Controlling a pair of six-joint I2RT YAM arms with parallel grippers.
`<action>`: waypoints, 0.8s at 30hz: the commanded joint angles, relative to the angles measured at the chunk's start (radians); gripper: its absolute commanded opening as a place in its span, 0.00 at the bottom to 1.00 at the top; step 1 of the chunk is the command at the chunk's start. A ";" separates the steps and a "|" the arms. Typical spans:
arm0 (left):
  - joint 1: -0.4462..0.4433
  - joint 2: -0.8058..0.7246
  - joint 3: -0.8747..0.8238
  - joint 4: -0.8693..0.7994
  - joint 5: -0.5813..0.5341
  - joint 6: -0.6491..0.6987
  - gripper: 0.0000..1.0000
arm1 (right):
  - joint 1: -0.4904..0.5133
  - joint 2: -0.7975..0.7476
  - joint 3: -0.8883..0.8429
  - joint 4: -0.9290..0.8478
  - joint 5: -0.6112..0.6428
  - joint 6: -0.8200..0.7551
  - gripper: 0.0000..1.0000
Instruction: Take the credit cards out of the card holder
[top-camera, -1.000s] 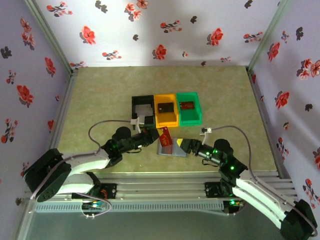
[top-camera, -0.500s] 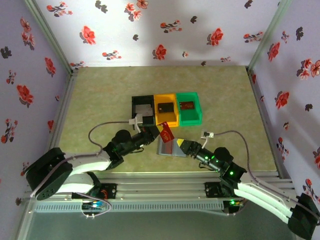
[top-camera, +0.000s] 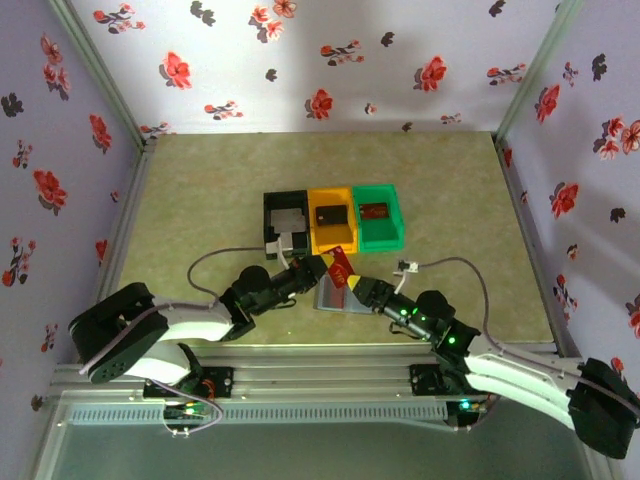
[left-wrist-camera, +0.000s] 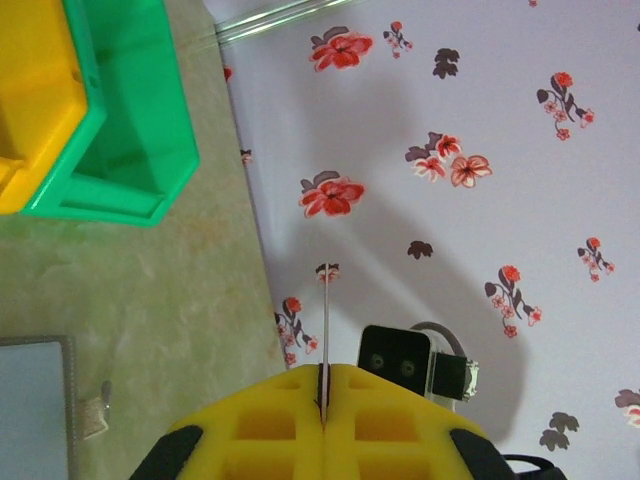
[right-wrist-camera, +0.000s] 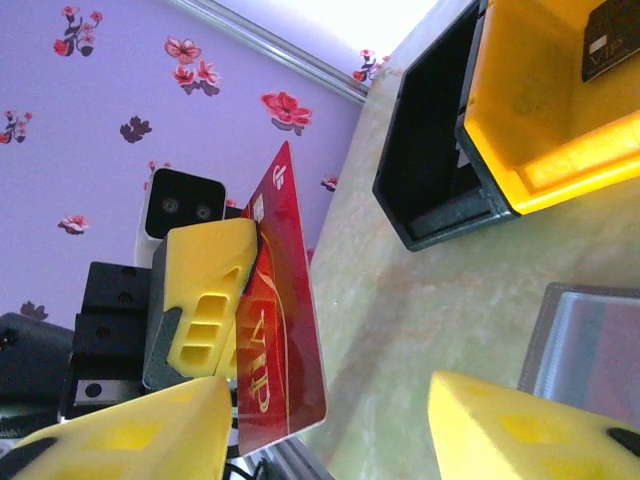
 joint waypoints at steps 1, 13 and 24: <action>-0.017 0.000 0.001 0.054 -0.032 0.002 0.00 | 0.009 0.023 0.046 0.085 0.028 -0.008 0.46; -0.035 -0.007 -0.015 0.067 -0.063 0.006 0.00 | 0.014 0.161 0.098 0.193 -0.029 -0.008 0.37; -0.035 -0.034 -0.037 0.066 -0.095 0.009 0.00 | 0.038 0.173 0.097 0.204 -0.030 -0.013 0.29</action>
